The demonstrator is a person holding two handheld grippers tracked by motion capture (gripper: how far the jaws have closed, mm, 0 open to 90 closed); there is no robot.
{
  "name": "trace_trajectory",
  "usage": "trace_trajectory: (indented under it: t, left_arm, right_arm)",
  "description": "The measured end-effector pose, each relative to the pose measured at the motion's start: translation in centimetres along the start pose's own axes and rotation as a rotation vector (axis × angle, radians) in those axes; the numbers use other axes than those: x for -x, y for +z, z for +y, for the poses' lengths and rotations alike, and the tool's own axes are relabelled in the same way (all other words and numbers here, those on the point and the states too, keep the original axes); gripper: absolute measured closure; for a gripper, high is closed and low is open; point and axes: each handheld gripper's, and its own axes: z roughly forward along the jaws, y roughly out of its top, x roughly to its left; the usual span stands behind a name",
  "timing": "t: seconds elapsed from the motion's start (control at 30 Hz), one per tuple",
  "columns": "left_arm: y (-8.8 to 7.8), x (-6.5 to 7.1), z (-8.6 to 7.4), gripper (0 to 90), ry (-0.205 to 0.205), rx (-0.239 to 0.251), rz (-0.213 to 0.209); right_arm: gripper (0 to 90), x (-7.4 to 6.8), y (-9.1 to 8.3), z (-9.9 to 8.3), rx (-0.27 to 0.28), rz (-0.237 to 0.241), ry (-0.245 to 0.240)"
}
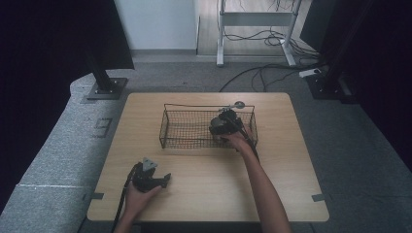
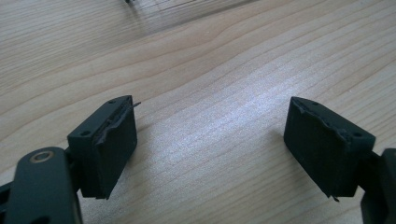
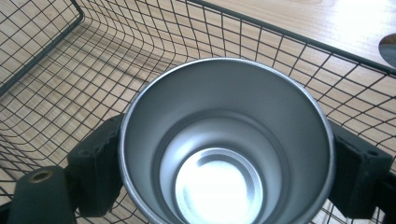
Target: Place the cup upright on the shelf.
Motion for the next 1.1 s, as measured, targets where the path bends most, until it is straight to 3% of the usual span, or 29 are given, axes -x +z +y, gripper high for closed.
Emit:
trace_trajectory:
  t: [0.13,0.27,0.4,0.63,1.1]
  left_arm:
    - [0.0,0.0,0.0,17.3,0.0,0.0,0.0]
    - [0.0,0.0,0.0,17.3,0.0,0.0,-0.001]
    - [0.0,0.0,0.0,17.3,0.0,0.0,0.0]
    - [0.0,0.0,0.0,17.2,-0.001,0.001,-0.001]
    - [0.0,0.0,0.0,17.2,-0.001,0.0,-0.001]
  right_arm:
    - [12.7,0.3,-0.2,0.1,-0.025,0.014,0.0]
    - [11.8,0.3,-0.4,0.0,-0.031,-0.003,-0.018]
    - [11.4,0.1,-0.7,-0.1,-0.021,-0.035,-0.022]
    - [9.8,-0.1,-1.0,0.1,-0.007,-0.041,-0.022]
    - [11.0,0.1,-3.8,0.6,0.167,-0.02,0.009]
